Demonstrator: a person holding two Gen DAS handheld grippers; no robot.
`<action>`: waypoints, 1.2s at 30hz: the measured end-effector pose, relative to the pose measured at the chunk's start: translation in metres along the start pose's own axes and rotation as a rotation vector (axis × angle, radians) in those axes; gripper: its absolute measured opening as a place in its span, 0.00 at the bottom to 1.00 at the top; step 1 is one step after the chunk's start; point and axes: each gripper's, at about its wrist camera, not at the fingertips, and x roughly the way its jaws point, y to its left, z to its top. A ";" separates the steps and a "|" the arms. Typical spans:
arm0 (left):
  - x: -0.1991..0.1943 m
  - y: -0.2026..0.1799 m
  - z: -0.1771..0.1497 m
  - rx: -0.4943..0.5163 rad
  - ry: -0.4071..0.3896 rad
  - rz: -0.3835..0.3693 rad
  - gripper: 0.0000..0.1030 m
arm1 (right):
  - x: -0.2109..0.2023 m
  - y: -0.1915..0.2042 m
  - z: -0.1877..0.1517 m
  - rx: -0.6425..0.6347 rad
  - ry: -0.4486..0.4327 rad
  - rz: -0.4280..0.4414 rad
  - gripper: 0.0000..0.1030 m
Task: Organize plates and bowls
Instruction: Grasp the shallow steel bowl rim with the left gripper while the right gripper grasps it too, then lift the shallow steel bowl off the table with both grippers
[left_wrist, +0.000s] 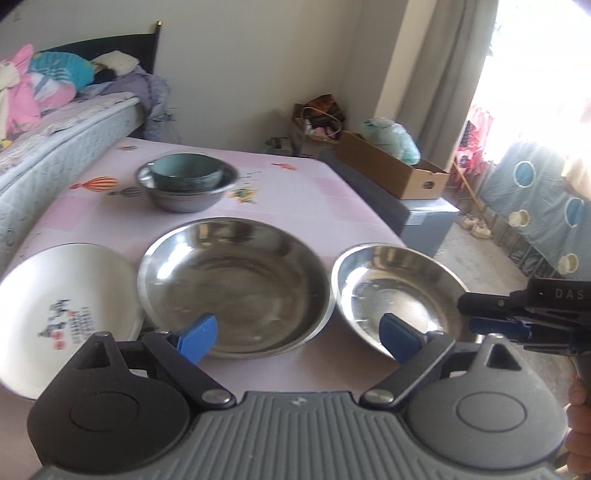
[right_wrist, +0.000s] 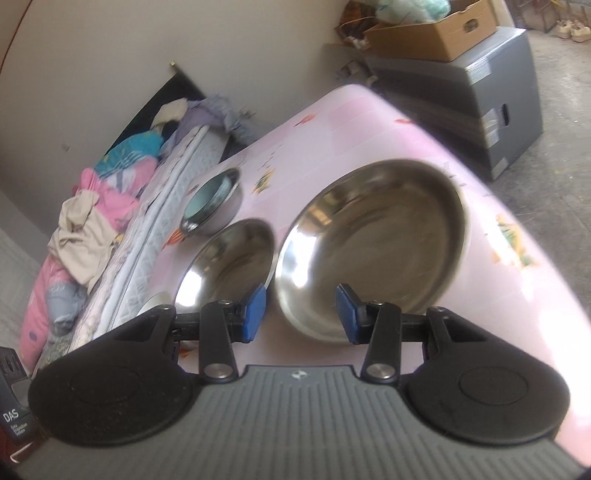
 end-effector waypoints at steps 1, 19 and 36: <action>0.005 -0.006 0.000 -0.001 -0.002 -0.014 0.87 | -0.001 -0.007 0.004 0.004 -0.005 -0.007 0.40; 0.060 -0.042 -0.014 -0.111 0.090 -0.064 0.35 | 0.029 -0.093 0.055 -0.041 -0.036 -0.107 0.35; 0.088 -0.043 -0.012 -0.158 0.146 -0.025 0.19 | 0.075 -0.110 0.082 -0.059 0.034 -0.095 0.10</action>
